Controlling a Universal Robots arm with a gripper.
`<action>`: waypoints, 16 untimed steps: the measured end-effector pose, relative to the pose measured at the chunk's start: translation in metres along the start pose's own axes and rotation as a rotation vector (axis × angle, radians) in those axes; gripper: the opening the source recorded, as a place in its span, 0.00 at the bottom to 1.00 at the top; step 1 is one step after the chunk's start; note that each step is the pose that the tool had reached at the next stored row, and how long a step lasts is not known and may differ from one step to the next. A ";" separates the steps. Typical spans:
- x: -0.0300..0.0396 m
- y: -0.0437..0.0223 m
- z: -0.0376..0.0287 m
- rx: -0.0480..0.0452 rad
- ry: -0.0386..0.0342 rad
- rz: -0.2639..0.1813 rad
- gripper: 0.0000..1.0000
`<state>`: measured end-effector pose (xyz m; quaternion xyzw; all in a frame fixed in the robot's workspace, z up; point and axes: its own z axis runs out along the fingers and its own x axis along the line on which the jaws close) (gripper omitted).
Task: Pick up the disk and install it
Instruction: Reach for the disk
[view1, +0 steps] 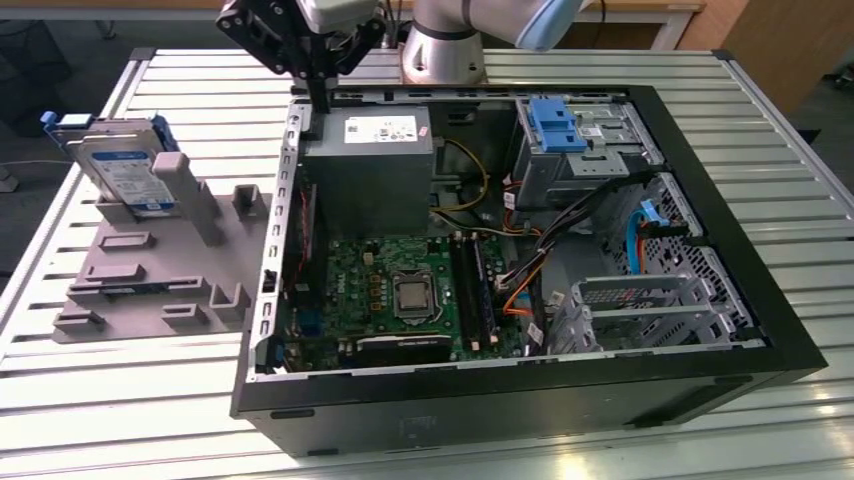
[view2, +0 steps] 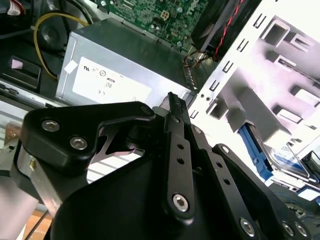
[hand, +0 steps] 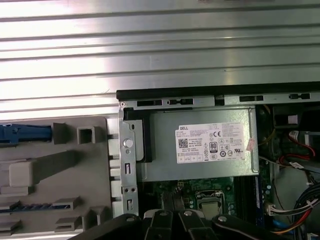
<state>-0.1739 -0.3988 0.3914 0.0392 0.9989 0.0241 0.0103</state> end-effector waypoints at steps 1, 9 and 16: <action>0.0001 0.0000 0.0000 0.0002 0.0008 0.000 0.11; 0.0015 -0.0002 0.0000 0.0001 0.0015 0.000 0.11; 0.0088 -0.0007 0.0001 0.0002 0.0016 0.000 0.11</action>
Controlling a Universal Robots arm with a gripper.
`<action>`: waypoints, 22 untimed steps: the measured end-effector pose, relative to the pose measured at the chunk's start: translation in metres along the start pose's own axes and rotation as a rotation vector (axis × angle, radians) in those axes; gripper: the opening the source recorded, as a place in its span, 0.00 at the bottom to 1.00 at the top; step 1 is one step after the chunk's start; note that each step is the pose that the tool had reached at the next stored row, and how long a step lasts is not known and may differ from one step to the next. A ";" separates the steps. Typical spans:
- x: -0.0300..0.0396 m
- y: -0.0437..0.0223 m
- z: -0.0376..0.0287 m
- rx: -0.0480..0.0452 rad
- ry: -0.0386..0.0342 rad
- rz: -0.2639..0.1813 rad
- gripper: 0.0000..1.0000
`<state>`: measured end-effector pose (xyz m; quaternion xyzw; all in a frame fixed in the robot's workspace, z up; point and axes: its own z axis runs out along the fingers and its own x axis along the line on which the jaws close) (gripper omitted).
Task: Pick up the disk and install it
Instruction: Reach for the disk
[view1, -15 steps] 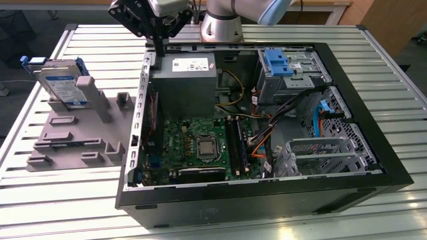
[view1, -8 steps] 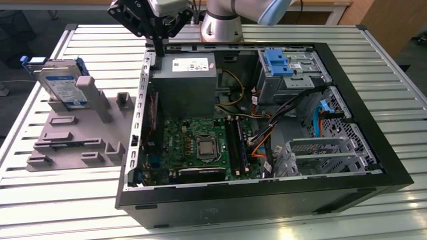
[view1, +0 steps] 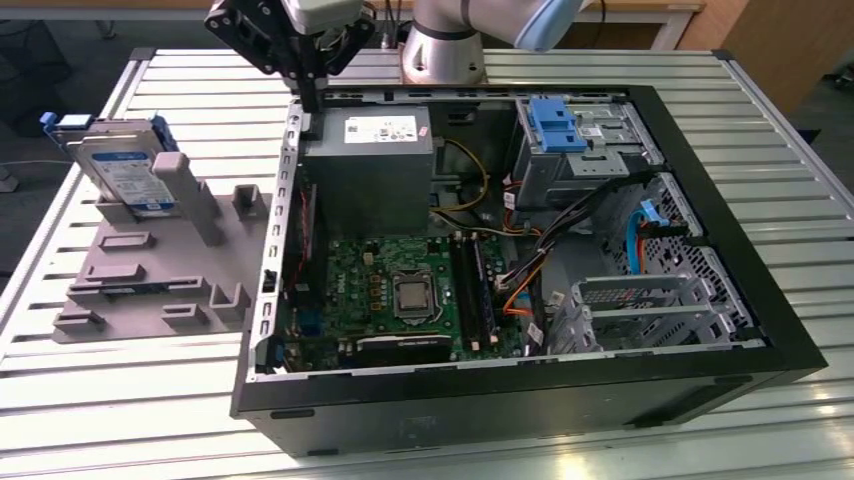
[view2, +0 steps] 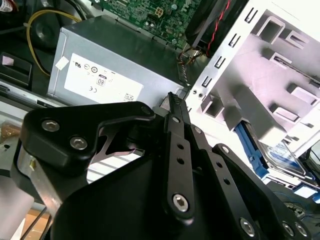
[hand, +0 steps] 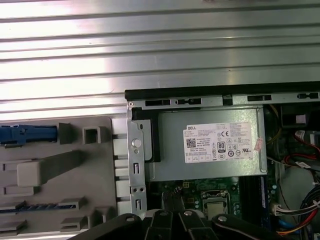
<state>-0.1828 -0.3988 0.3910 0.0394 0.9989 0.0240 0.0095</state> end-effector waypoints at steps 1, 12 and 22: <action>0.0011 -0.0001 0.0000 0.0000 0.0000 0.000 0.11; 0.0049 -0.0004 0.0004 -0.0001 -0.0001 0.000 0.11; 0.0072 -0.0006 0.0014 0.0000 0.0001 0.000 0.11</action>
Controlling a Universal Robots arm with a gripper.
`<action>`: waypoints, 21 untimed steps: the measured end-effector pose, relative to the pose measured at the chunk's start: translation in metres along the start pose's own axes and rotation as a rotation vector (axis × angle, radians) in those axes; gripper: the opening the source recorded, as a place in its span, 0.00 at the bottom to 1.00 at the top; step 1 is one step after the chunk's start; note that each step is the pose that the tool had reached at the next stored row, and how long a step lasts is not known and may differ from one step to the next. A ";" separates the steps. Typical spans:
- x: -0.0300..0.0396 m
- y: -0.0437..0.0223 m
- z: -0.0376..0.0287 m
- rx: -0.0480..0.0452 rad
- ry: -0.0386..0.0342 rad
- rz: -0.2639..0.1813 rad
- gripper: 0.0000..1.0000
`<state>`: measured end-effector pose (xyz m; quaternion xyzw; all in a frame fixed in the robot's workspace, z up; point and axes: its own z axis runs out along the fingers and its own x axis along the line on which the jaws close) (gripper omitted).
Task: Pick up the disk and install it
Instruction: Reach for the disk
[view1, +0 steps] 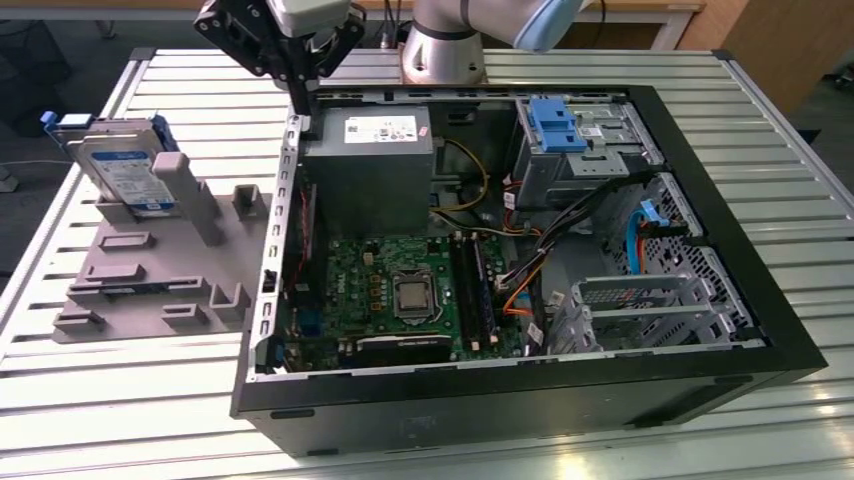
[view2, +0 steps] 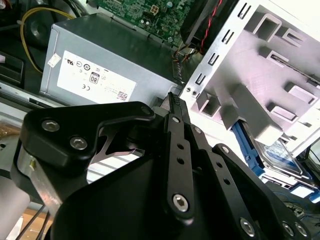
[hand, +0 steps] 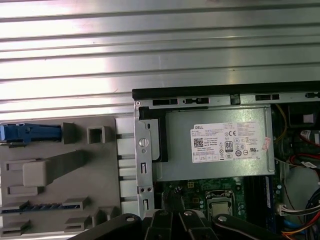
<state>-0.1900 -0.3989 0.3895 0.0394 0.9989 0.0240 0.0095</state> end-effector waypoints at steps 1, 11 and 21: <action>0.0001 0.0000 0.0001 0.0001 0.0001 0.000 0.11; 0.0016 -0.0002 0.0012 0.0000 0.0002 0.000 0.11; 0.0069 -0.0007 0.0039 0.0002 0.0009 0.000 0.11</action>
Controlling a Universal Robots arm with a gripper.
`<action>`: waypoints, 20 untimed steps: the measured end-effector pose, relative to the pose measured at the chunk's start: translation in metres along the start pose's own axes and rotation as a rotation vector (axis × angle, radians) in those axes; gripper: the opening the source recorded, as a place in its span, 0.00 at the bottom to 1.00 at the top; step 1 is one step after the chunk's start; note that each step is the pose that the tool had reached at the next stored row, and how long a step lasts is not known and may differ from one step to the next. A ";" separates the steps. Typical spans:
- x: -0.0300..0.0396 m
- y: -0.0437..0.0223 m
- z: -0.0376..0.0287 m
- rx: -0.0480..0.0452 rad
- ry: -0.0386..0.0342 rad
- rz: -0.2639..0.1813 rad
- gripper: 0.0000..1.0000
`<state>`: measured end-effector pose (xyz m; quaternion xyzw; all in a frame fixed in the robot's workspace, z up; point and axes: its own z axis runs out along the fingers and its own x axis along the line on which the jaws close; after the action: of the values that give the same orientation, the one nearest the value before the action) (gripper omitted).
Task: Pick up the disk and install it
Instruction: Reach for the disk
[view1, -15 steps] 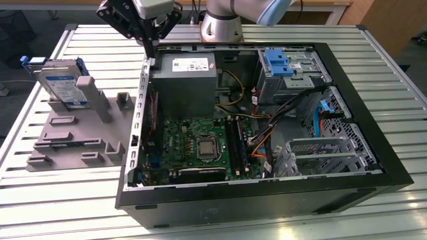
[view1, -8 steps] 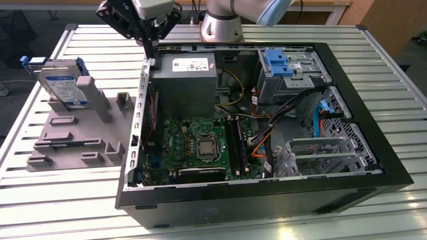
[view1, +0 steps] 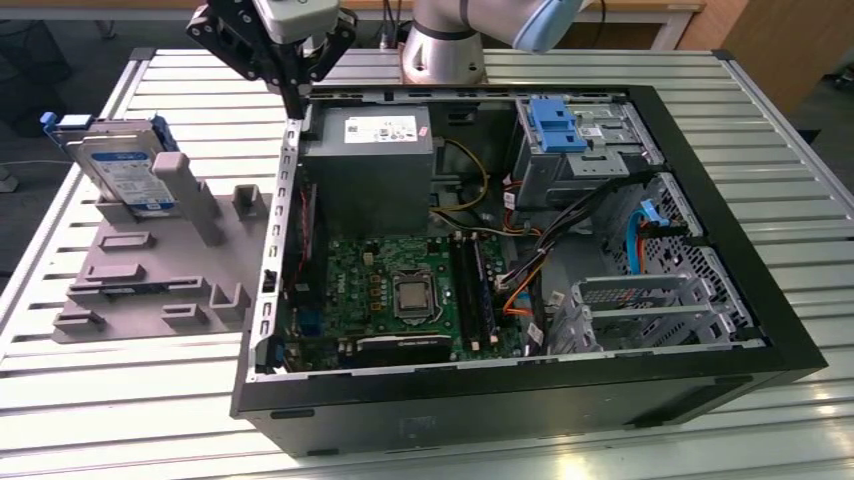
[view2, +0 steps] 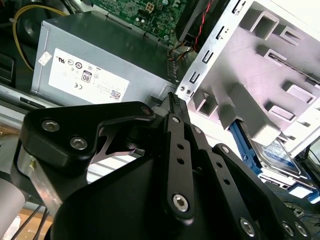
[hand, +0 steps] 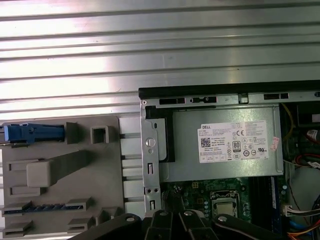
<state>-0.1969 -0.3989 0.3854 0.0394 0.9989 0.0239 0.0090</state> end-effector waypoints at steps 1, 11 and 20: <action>0.0001 0.0000 0.0001 -0.0001 -0.0001 0.000 0.11; 0.0086 -0.0005 0.0008 -0.0001 0.0001 0.000 0.11; 0.0179 0.0009 0.0012 0.0000 0.0007 0.000 0.11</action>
<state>-0.2146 -0.3964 0.3840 0.0394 0.9989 0.0240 0.0087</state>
